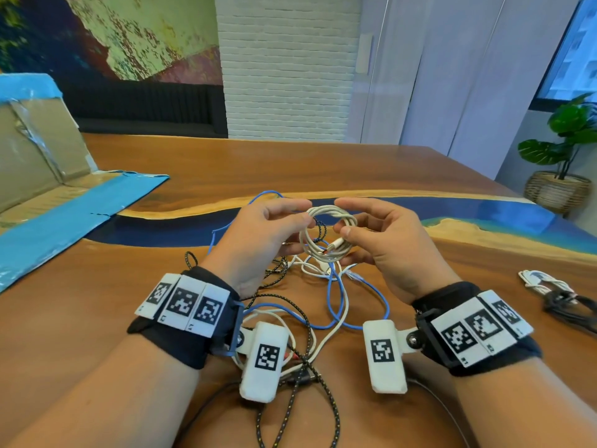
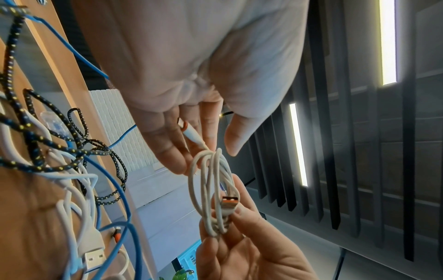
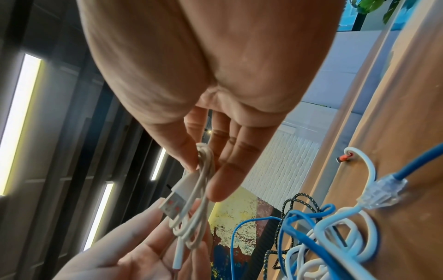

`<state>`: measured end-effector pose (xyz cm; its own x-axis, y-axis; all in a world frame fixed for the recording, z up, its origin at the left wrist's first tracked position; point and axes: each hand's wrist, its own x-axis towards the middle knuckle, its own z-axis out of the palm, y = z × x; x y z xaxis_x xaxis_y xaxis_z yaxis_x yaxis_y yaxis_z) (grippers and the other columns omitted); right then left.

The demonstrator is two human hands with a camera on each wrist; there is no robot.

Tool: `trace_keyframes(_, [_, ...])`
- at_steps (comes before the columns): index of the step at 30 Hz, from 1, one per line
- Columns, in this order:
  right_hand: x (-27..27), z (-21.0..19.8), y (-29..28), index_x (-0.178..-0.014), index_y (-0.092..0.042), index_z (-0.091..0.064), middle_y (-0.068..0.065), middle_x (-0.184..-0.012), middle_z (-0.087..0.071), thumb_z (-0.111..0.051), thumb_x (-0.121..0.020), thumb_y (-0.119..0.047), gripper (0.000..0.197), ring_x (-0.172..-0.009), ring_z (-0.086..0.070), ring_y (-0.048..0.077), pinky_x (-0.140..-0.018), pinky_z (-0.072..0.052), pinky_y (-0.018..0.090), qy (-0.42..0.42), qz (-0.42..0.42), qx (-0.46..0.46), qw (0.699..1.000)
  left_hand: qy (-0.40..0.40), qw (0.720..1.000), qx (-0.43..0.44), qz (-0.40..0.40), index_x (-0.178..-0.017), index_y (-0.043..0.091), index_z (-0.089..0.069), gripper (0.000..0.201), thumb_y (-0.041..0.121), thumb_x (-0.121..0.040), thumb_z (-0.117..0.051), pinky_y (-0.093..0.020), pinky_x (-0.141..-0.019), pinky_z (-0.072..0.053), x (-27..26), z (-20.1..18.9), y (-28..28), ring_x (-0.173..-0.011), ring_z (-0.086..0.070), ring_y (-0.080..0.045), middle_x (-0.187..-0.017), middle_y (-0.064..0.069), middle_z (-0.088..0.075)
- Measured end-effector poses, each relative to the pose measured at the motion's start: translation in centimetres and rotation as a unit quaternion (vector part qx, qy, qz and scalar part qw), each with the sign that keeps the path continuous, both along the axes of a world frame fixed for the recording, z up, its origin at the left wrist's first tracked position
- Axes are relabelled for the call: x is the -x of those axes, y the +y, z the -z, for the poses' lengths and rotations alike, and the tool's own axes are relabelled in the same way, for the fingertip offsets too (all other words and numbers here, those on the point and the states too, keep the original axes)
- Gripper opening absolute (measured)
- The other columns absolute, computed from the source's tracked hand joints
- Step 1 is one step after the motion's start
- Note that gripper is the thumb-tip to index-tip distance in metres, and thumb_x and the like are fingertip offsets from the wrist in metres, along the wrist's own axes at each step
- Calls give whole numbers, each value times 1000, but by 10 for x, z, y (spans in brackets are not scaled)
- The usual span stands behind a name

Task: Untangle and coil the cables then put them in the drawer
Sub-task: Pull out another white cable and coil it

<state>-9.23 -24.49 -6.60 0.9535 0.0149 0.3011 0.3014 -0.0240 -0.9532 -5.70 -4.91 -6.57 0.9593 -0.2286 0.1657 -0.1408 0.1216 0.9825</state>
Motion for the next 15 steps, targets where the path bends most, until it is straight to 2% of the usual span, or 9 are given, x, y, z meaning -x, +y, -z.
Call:
trace_keyframes(3, [-2, 2, 1, -119, -17, -71, 30, -102, -68, -68, -91, 4, 35, -77, -72, 28, -59, -59, 33, 0, 0, -6, 1000, 15, 1000, -19, -10, -114, 15, -75, 18, 18, -100, -64, -40, -78, -61, 0, -1, 2, -79, -71, -18, -93, -4, -77])
trace_keyframes(6, [-3, 5, 1, -120, -15, -71, 25, -93, -69, -68, -91, 4, 35, -78, -72, 31, -58, -59, 32, -1, -1, -7, 1000, 27, 999, -44, -8, -112, 18, -77, 21, 25, -103, -60, -31, -64, -57, -1, -1, 4, -74, -70, -16, -97, -4, -77])
trace_keyframes(9, [-3, 5, -1, -121, -15, -71, 17, -93, -71, -69, -91, 4, 35, -80, -73, 32, -60, -60, 34, -2, -1, -1, 1000, 38, 998, -50, -18, -107, 19, -79, 25, 30, -104, -57, -27, -60, -53, -1, -2, 7, -75, -69, -16, -96, -2, -77])
trace_keyframes(13, [-3, 2, -4, -120, -16, -71, 17, -92, -71, -69, -91, 3, 35, -80, -73, 33, -60, -59, 35, -4, 1, -6, 1000, 38, 997, -67, -21, -106, 19, -79, 29, 36, -105, -56, -27, -61, -51, -5, 1, 10, -77, -67, -15, -98, -1, -77])
trace_keyframes(15, [-4, -1, -9, -119, -15, -71, 19, -93, -71, -68, -91, 4, 34, -79, -72, 31, -59, -59, 34, -2, 2, -15, 1000, 42, 998, -47, -28, -106, 18, -79, 29, 36, -104, -56, -28, -63, -50, -7, 0, 14, -77, -65, -15, -95, 0, -75])
